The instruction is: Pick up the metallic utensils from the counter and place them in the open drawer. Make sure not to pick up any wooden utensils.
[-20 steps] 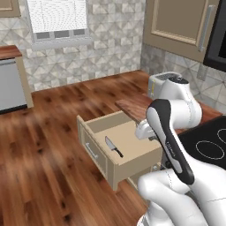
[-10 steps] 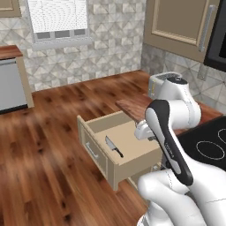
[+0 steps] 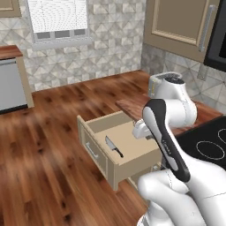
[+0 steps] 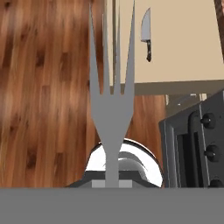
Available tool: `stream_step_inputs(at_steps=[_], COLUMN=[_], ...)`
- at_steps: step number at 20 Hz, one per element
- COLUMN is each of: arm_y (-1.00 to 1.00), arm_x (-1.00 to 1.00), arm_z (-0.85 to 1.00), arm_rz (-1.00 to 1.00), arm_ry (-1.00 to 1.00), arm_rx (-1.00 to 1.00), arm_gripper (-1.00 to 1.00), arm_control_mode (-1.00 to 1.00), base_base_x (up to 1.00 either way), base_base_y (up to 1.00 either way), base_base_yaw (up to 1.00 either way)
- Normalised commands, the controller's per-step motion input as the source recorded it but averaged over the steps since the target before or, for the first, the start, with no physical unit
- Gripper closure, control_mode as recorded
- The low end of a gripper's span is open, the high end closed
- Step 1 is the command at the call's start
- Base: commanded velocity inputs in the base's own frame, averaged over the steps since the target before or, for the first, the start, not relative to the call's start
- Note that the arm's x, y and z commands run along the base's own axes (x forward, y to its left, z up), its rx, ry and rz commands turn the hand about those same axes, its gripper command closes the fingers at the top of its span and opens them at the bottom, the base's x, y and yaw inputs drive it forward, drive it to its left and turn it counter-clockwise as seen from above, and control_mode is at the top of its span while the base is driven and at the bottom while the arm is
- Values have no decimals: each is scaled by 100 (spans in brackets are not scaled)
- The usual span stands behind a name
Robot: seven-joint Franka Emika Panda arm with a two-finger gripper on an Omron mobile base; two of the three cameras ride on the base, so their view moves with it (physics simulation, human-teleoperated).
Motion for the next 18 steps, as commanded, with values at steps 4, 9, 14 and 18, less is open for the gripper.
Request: stream_step_inputs(at_steps=[4,9,14,18], arm_y=[25,10,0,0], arm_x=[100,100,100,100], arm_z=[0,-34,-79,-87], arm_rz=[18,19,10,9], arm_ry=[34,27,1,-5], arm_rx=[0,0,0,0], arm_gripper=[100,100,100,100], arm_control_mode=[-100,-100,-100,-100], base_base_x=[0,0,0,0], base_base_y=[0,0,0,0], base_base_yaw=[0,0,0,0])
